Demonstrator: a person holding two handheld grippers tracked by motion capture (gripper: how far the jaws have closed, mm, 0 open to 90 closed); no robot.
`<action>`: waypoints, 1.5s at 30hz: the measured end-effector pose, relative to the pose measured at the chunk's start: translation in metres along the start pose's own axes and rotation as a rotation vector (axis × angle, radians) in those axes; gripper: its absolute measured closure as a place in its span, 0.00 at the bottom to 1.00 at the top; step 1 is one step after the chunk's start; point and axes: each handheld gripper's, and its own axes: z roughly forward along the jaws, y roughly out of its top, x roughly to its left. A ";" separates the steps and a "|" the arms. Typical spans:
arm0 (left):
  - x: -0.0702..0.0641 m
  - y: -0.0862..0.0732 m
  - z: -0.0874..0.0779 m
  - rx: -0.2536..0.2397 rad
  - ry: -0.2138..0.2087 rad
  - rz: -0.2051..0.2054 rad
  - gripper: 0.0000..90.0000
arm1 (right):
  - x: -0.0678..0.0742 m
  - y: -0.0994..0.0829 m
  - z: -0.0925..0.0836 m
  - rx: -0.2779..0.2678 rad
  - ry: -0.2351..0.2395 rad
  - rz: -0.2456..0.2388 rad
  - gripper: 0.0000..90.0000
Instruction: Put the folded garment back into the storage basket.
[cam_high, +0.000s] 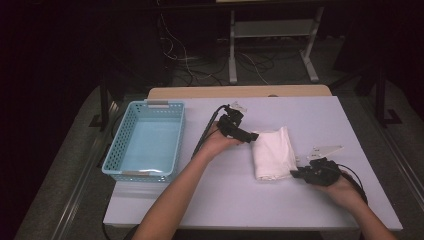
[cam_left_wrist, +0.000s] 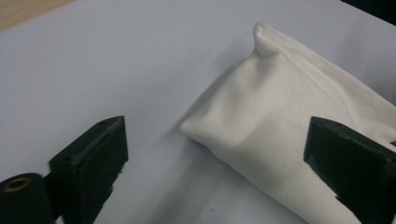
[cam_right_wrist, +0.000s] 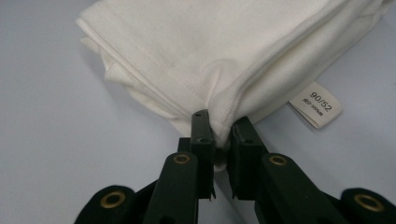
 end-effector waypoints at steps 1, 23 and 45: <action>0.002 0.002 0.001 0.003 0.004 0.000 0.12 | 0.000 0.000 0.000 0.001 0.000 0.001 0.90; 0.012 -0.003 0.029 0.075 -0.001 -0.030 0.37 | 0.001 0.000 0.000 0.003 -0.002 0.001 0.90; 0.017 -0.012 0.041 0.120 -0.117 -0.079 0.58 | 0.001 0.001 0.000 0.008 -0.007 -0.007 0.90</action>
